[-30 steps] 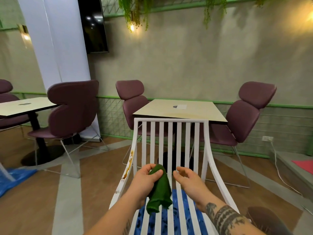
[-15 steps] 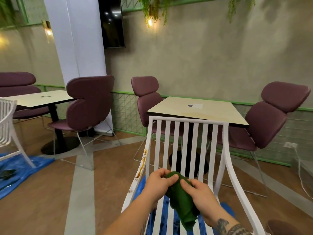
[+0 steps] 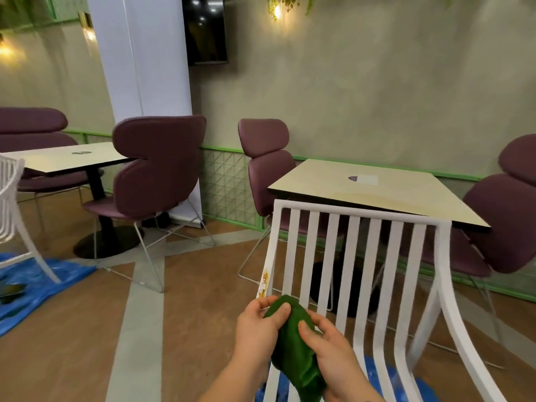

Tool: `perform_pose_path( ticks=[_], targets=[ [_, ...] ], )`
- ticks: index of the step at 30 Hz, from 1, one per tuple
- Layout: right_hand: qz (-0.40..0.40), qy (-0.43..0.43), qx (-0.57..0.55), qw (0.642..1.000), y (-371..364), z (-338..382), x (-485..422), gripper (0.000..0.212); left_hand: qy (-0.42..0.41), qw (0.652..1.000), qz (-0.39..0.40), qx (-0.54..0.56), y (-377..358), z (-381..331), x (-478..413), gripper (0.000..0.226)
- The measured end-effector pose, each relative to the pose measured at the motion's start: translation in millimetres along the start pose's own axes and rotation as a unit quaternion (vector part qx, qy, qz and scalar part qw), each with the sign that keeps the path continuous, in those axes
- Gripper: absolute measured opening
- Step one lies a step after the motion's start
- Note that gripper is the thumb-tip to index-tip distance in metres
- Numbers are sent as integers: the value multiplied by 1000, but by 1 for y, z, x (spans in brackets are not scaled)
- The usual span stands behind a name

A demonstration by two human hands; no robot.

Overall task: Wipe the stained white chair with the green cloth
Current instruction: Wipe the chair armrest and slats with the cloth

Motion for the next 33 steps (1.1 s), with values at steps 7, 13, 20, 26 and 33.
perform_pose_path(
  ticks=[7,13,20,26,33],
  targets=[
    [-107,132,101,980,-25,69,-134,29,6,984,-82,-158,53,4,-110,14],
    [-135,352,394,838,-62,128,-227,47,263,961,39,-75,67,66,-146,23],
    [-38,367,621,691,-88,98,-302,47,246,963,105,43,64,93,-156,22],
    [-4,330,603,726,-74,47,-284,46,243,964,95,53,67,102,-157,25],
    [63,213,656,722,-72,28,-259,37,241,967,78,23,65,93,-150,21]
  ],
)
Point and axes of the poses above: each hand's wrist, its own x-axis away from the middle knuckle, its own y-axis out of the back of the hand, z = x × y, the point moved 6 cm from there along -x, towards the middle knuckle, and after that the axes turned 1 degree about -z, right-handed, at the moved point
